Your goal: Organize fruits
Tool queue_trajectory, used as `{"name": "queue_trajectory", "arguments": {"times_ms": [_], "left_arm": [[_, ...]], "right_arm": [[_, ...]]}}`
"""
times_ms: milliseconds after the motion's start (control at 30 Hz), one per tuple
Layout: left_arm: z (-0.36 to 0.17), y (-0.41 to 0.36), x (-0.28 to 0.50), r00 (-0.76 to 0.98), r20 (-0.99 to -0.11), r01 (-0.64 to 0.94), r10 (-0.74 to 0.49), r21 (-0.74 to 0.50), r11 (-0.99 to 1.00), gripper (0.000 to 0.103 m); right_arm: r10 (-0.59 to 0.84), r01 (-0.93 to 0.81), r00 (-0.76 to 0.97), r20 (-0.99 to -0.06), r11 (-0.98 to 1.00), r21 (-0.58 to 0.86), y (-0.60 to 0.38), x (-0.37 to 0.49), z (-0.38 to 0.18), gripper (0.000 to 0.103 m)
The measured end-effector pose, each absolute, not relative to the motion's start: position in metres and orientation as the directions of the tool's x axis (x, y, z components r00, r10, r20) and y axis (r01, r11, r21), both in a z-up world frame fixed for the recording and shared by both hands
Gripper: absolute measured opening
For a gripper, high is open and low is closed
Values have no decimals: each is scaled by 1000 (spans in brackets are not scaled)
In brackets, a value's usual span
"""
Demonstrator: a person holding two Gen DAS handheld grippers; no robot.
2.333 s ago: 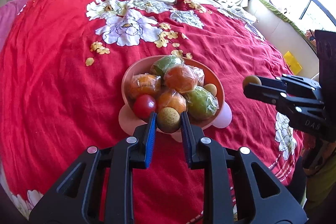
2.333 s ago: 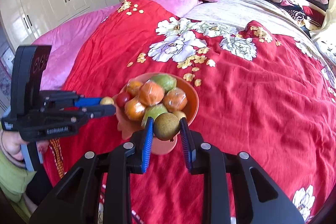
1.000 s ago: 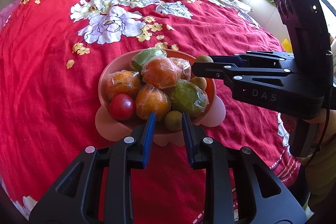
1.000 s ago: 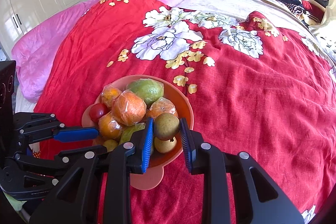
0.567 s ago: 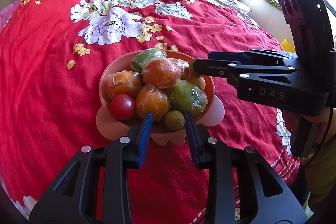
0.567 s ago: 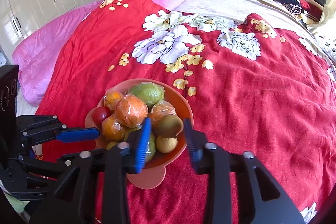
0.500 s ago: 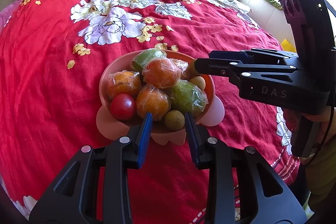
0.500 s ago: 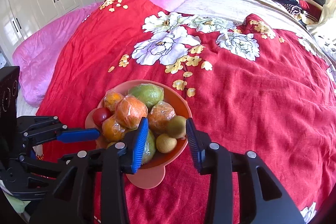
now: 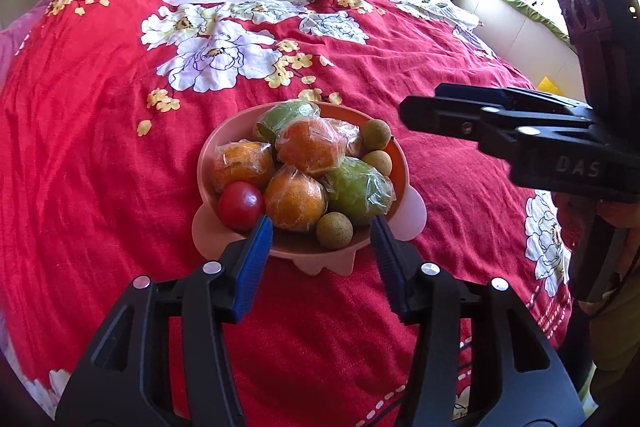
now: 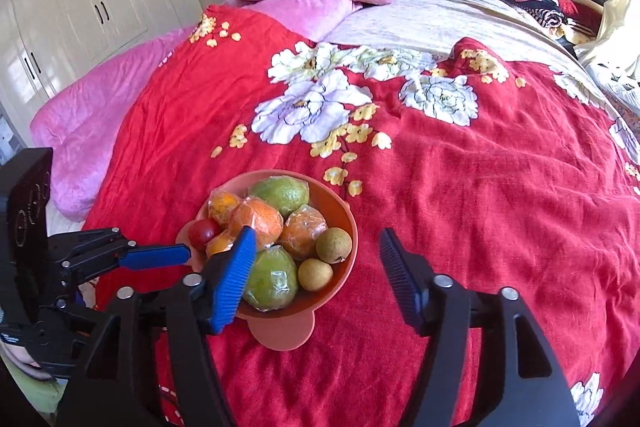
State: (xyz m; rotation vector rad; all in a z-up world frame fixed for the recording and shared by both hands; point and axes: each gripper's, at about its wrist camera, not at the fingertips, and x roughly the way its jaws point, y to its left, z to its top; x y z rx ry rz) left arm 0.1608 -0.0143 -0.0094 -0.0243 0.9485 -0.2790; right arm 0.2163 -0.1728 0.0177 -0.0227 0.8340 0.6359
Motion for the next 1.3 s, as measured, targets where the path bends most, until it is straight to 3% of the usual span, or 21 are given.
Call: {"name": "queue_trajectory", "arguments": {"times_ms": [200, 267, 500, 933, 1300], "left_arm": [[1, -10, 152, 581, -784, 196, -220, -128, 972, 65], [6, -8, 148, 592, -778, 182, -209, -123, 976, 77], [17, 0, 126, 624, -763, 123, -170, -119, 985, 93], [13, 10, 67, 665, -742, 7, -89, -112, 994, 93], [-3, 3, 48, 642, -763, 1, -72, -93, 996, 93]], "right_arm": [[537, -538, 536, -651, 812, 227, -182, 195, 40, 91], [536, -538, 549, -641, 814, 220, -184, 186, 47, 94], [541, -543, 582, -607, 814, 205, -194, 149, 66, 98], [480, -544, 578, -660, 829, 126, -210, 77, 35, 98], [402, -504, 589, -701, 861, 70, -211, 56, -2, 98]]}}
